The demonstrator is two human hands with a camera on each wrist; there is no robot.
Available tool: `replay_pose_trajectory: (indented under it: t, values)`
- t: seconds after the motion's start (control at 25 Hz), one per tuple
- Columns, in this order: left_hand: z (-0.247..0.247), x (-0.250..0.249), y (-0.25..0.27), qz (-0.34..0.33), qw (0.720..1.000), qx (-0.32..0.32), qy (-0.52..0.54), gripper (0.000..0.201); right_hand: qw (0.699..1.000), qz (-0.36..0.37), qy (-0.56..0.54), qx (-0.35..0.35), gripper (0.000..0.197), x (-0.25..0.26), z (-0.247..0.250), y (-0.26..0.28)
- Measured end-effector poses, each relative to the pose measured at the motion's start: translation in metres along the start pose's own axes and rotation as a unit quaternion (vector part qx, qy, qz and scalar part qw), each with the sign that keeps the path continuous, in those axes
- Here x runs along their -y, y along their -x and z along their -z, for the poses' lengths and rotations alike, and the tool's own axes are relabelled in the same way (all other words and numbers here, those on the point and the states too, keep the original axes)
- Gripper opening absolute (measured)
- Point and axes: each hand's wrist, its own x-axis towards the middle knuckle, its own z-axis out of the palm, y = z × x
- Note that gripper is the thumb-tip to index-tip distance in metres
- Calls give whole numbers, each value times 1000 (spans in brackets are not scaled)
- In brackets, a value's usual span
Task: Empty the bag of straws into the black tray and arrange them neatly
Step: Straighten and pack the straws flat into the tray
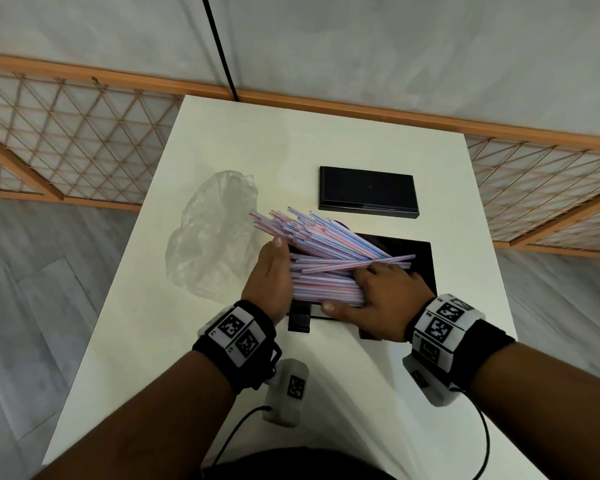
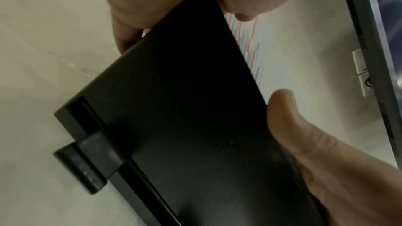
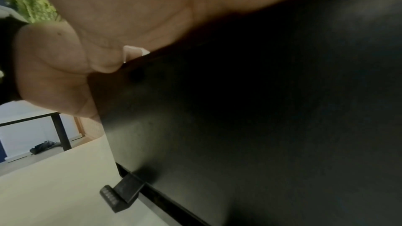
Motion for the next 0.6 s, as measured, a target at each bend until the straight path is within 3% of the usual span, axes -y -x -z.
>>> replay_pose_trajectory:
  t: [0.2,0.36,0.44,0.52,0.6]
  values:
    - [0,3,1,-13,1000,5,-20,49,998,55,-16,-20,107,4,1,-5]
    - [1,6,4,-6,999,-7,-32,48,998,54,12,-32,102,9,6,2]
    - [4,4,1,2,1000,-9,23,53,995,51,25,-78,87,6,12,12]
    - [6,-2,-4,22,989,-16,143,54,988,43,3,-150,73,-1,18,18]
    - [10,-17,-9,25,973,-33,225,25,982,33,-53,-178,69,-10,18,15]
